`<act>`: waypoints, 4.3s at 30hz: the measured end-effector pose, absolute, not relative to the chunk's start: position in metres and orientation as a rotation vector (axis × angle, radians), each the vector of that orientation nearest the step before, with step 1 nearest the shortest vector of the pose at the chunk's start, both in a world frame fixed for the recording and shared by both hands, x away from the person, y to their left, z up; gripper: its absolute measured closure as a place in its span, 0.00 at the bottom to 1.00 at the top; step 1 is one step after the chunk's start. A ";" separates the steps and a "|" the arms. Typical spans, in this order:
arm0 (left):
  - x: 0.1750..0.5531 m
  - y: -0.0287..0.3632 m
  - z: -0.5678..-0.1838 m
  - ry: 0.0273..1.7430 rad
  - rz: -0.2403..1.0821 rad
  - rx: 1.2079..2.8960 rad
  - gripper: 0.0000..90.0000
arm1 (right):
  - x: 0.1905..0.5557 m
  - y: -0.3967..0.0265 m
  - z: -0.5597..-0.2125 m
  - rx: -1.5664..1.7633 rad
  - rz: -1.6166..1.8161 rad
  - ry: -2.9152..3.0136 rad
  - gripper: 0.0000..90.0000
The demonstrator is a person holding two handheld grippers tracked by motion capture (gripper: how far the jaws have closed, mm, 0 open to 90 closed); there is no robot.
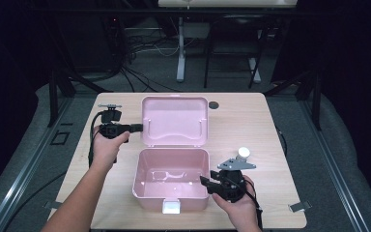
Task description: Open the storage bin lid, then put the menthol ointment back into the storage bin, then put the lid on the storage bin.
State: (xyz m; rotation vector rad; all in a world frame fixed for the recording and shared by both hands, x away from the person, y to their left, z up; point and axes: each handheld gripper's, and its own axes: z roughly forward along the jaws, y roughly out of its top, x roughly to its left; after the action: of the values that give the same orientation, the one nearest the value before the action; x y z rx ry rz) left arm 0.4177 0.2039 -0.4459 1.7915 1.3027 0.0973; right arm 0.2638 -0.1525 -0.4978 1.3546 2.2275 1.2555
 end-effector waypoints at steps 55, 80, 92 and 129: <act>0.436 0.207 -0.458 1.414 -0.038 1.822 1.00 | 0.265 -0.152 -0.499 1.358 1.256 2.235 0.64; 0.421 0.218 -0.462 1.383 0.004 1.785 0.92 | 0.258 -0.153 -0.493 1.349 1.278 2.237 0.64; 0.390 0.227 -0.466 1.324 0.108 1.753 0.75 | 0.257 -0.163 -0.482 1.330 1.336 2.195 0.64; 0.347 0.241 -0.484 1.208 0.203 1.876 0.54 | 0.326 -0.192 -0.430 1.336 0.880 2.345 0.50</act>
State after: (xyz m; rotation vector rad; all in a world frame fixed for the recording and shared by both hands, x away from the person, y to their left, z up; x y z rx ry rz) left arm 0.3469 0.2411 -0.4843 1.8760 1.2080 0.2030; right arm 0.3263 -0.1922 -0.4302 1.3363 2.3453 0.8798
